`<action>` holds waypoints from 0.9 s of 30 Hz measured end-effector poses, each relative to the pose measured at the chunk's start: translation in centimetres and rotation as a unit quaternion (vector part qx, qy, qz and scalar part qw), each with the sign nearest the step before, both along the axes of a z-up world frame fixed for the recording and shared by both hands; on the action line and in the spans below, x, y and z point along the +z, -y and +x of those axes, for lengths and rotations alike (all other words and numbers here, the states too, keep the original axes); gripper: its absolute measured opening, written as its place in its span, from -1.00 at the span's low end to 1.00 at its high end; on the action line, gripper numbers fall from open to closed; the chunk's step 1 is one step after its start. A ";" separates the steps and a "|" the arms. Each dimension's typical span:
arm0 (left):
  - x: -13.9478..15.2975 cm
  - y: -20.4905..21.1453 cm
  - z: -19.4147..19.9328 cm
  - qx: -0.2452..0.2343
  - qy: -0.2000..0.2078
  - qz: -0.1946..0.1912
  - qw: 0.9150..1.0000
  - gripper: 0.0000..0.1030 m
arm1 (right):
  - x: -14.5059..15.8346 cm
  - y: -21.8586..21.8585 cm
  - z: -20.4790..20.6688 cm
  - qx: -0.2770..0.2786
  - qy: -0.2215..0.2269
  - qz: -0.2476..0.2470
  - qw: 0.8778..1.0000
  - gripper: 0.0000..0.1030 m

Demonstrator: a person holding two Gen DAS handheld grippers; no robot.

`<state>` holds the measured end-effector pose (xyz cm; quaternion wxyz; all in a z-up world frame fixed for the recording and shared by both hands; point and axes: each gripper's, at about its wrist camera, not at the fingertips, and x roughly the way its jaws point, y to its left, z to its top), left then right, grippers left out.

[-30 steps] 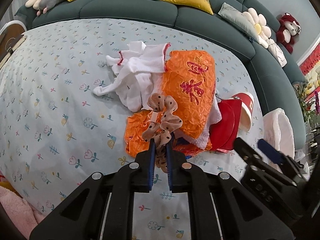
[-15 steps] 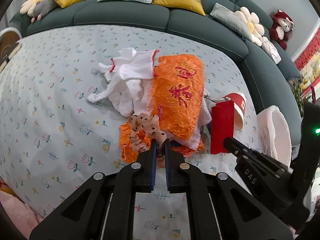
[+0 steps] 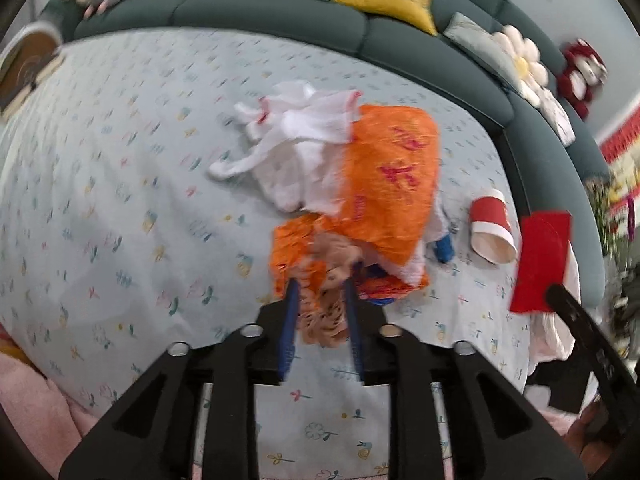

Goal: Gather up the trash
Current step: 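Grasp the red envelope with the right gripper while the left gripper lifts the scrunchie, then carry scrunchie and envelope over the white bin and open both grippers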

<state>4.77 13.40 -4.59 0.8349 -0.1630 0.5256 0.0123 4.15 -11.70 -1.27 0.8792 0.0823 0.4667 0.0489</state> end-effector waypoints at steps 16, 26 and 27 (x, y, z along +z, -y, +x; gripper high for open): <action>-3.6 2.5 1.1 -0.052 -0.033 -0.012 0.998 -0.79 | -1.2 1.3 -1.2 -0.006 -0.015 0.020 1.000 -0.99; -1.3 5.2 0.0 -0.095 -0.006 0.003 0.995 -0.93 | -0.8 2.3 -1.8 -0.011 -0.009 0.028 0.999 -0.99; -0.8 5.5 -0.1 -0.098 -0.002 -0.001 0.995 -0.93 | -0.4 2.6 -2.0 -0.013 -0.005 0.030 0.999 -0.99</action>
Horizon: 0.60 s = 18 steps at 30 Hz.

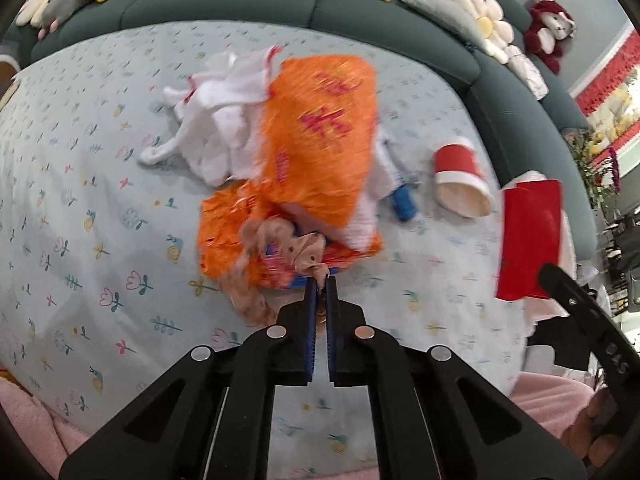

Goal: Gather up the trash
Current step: 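Carry scrunchie and envelope over the white bin and open both grippers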

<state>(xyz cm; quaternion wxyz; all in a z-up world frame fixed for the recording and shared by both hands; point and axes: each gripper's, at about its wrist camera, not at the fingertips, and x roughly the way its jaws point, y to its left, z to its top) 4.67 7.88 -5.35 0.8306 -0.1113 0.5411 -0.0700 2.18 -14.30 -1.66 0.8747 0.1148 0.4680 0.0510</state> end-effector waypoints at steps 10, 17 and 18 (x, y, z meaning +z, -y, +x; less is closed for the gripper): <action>6.5 7.5 0.2 -0.076 0.054 -0.034 0.995 -0.93 | 3.9 5.8 -0.9 -0.046 0.047 -0.002 0.998 -0.99; 8.6 15.2 1.3 -0.137 0.075 -0.040 0.987 -0.93 | 5.0 11.9 -1.5 -0.088 0.059 -0.022 0.994 -0.99; 8.7 16.5 1.5 -0.147 0.076 -0.038 0.985 -0.93 | 4.9 12.9 -1.6 -0.093 0.058 -0.026 0.994 -0.99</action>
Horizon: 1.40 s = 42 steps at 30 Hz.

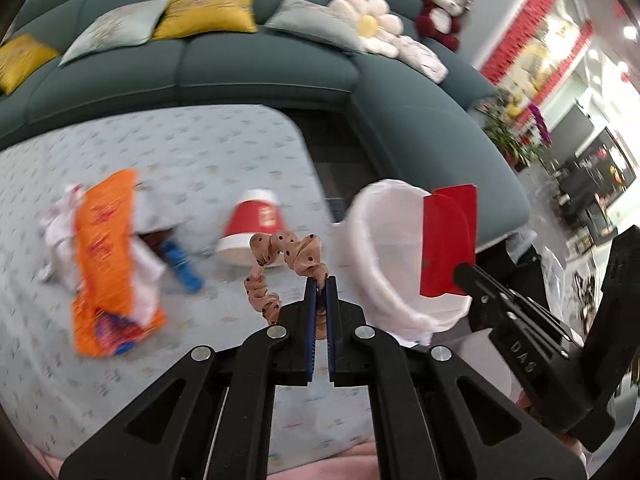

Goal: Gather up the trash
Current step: 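Carry scrunchie and envelope over the white bin and open both grippers, then withdraw both open grippers from the bin back over the trash pile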

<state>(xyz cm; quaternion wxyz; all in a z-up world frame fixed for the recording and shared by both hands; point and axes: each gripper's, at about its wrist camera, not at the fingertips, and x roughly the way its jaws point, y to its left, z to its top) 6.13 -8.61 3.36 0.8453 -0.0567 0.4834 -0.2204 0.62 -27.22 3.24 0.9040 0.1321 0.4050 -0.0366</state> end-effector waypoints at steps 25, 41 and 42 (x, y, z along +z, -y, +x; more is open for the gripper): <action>-2.3 15.9 3.4 -0.097 -0.008 0.010 0.995 -0.73 | -3.7 11.6 1.5 -0.078 -0.025 0.006 0.997 -0.89; -1.4 13.6 3.6 -0.056 0.014 0.027 0.998 -0.02 | -1.9 11.2 1.2 -0.091 -0.003 -0.008 0.996 -0.17; -1.2 13.3 3.5 -0.052 0.016 0.028 0.998 -0.02 | -1.7 10.9 1.1 -0.089 -0.001 -0.010 0.996 -0.16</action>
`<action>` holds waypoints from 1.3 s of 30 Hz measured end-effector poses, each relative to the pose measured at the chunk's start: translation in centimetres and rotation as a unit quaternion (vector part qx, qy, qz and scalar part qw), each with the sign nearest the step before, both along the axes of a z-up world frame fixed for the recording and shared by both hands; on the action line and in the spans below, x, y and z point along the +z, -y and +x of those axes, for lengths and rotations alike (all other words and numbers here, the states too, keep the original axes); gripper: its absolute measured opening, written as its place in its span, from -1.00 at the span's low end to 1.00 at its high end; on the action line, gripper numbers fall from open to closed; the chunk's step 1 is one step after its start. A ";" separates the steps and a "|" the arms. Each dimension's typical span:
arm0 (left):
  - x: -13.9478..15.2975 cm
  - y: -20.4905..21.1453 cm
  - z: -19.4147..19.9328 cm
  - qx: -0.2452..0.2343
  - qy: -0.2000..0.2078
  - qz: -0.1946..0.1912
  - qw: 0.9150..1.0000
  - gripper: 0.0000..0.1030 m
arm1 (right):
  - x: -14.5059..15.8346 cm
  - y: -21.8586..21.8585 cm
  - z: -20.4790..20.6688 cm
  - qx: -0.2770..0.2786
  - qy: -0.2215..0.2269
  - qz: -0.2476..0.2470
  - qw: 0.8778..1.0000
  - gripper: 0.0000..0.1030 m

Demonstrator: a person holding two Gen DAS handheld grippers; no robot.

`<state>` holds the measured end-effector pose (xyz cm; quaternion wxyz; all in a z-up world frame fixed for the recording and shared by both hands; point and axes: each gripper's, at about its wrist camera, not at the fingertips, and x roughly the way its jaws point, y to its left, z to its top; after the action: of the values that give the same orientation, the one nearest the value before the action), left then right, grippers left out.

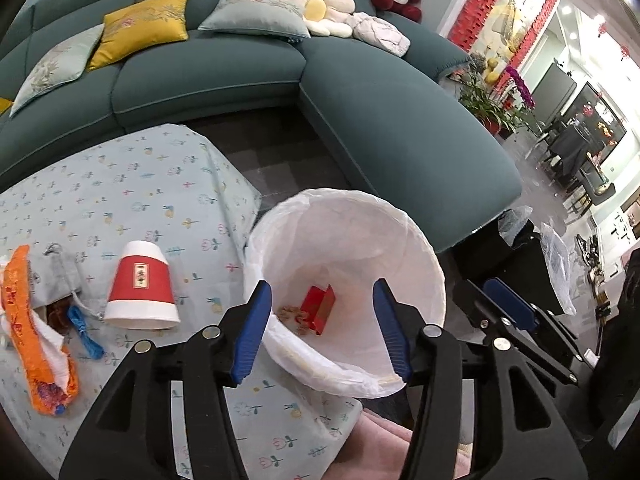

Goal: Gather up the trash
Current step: 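Withdraw both open grippers from the bin back over the trash pile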

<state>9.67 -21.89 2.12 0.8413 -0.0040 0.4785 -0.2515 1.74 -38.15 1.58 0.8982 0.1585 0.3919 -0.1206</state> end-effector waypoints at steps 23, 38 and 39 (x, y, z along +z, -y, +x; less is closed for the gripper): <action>3.0 -14.9 -1.5 0.129 0.031 0.030 0.991 0.13 | 4.6 -12.1 0.3 0.092 0.020 -0.025 0.995 0.07; 2.6 -24.5 -3.3 0.190 0.023 0.048 0.980 0.32 | 5.4 -20.8 0.7 0.149 0.012 -0.030 0.988 0.08; 2.4 -25.2 -3.3 0.196 0.019 0.048 0.979 0.33 | 5.3 -21.4 0.8 0.153 0.010 -0.029 0.988 0.08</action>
<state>6.41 3.33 4.50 0.8825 -0.0526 0.4637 -0.0590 2.51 -16.73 6.84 0.9141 0.0714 0.3991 0.0083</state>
